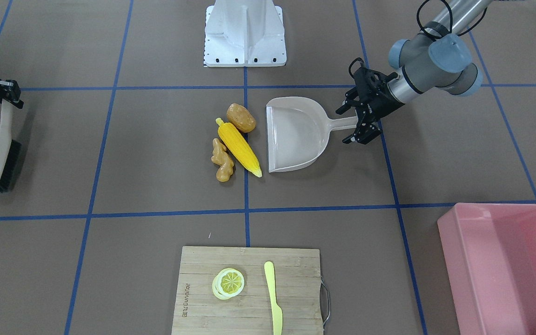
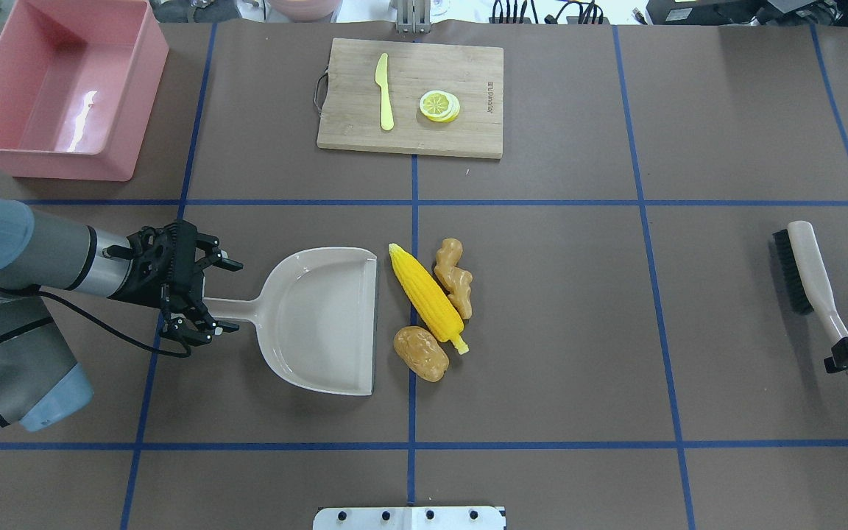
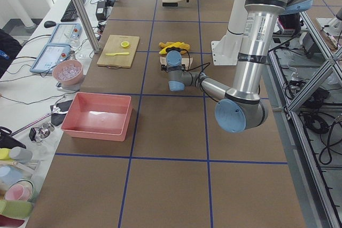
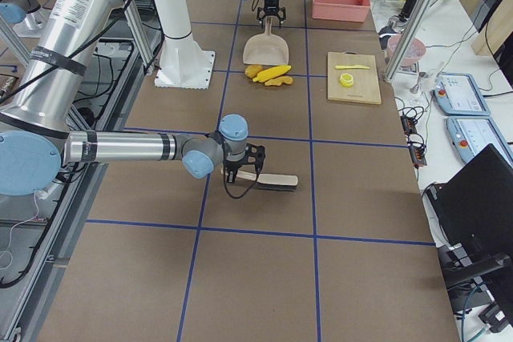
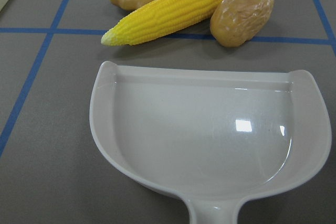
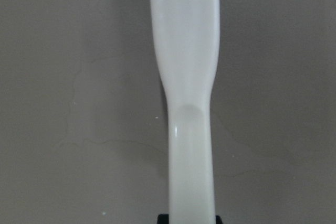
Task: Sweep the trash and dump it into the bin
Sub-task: 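Lift the white-handled brush with the right gripper toward the dustpan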
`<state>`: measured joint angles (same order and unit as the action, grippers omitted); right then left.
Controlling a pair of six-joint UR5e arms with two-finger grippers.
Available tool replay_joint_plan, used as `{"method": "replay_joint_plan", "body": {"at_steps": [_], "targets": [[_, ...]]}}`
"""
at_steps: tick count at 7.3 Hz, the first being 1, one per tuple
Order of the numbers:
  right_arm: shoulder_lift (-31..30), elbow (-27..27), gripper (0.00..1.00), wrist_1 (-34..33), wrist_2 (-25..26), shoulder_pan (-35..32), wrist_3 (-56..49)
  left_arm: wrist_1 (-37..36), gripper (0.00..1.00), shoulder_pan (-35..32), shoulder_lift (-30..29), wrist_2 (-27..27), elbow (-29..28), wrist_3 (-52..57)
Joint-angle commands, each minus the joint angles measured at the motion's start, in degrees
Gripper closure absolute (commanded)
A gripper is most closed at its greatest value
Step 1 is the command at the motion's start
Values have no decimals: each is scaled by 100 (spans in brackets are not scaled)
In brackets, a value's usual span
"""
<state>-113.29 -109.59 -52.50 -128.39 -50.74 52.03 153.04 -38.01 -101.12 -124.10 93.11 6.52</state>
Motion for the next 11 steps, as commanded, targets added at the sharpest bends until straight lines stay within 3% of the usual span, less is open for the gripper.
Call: {"method": "replay_joint_plan", "body": {"at_steps": [1, 2, 3, 5, 6, 7, 9, 11], "targets": [[52, -1355, 100, -965, 155, 673, 0, 662, 2, 39, -5, 0, -301, -410], [314, -2007, 100, -1799, 809, 1253, 122, 831, 2, 48, -66, 9, -398, -675], [917, -2353, 100, -2582, 1025, 1851, 541, 850, 2, 109, -118, 35, -442, -817], [2655, -2296, 100, -4085, 1184, 2443, 721, 850, 2, 179, -189, 44, -504, -889], [3525, -2095, 100, -4998, 1577, 2585, 729, 859, 2, 180, -189, 44, -504, -889], [3977, -1928, 100, -5407, 1685, 2682, 730, 868, 2, 180, -189, 44, -504, -889], [4654, -1244, 100, -5341, 1923, 2788, 939, 894, 2, 188, -172, 53, -513, -880], [4816, -872, 100, -5227, 1941, 2824, 976, 903, 2, 188, -172, 53, -565, -880]]}}
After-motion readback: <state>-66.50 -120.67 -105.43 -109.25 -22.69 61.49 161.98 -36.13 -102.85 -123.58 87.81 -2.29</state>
